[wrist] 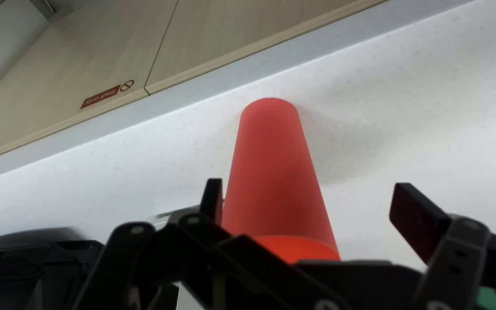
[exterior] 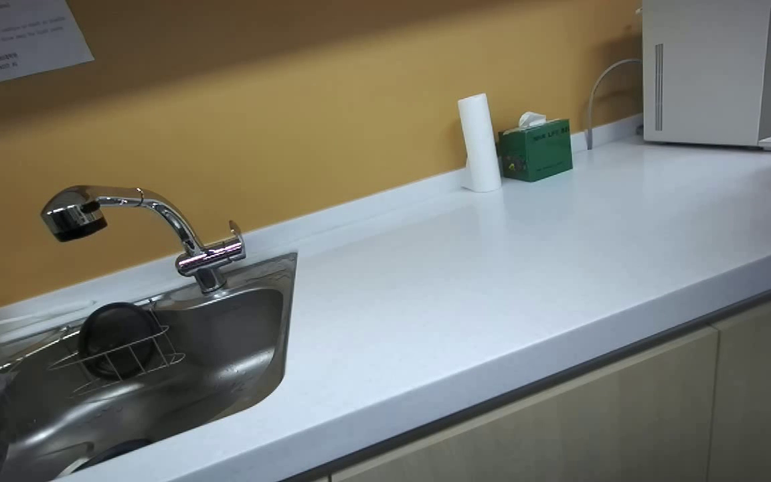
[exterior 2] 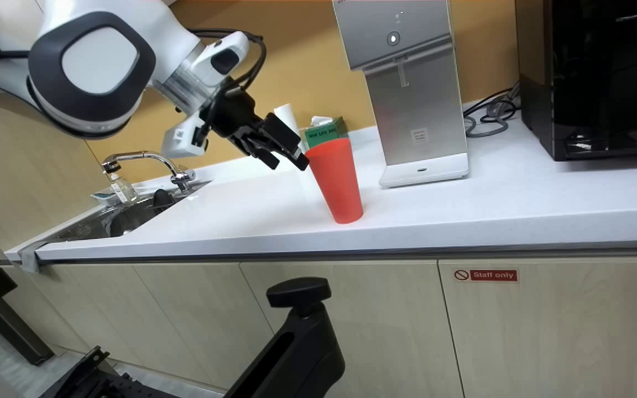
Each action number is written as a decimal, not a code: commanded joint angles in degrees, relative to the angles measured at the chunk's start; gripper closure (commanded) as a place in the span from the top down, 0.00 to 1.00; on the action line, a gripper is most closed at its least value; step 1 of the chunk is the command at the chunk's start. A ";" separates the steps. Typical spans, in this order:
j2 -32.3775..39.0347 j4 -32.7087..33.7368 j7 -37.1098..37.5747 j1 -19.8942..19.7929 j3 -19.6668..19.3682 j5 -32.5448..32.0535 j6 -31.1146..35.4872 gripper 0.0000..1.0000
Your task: Pick up the orange cup and place it under the nozzle of the coffee machine
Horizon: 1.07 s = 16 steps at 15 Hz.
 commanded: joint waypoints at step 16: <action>21.06 1.82 -1.44 2.93 -3.21 6.00 28.64 1.00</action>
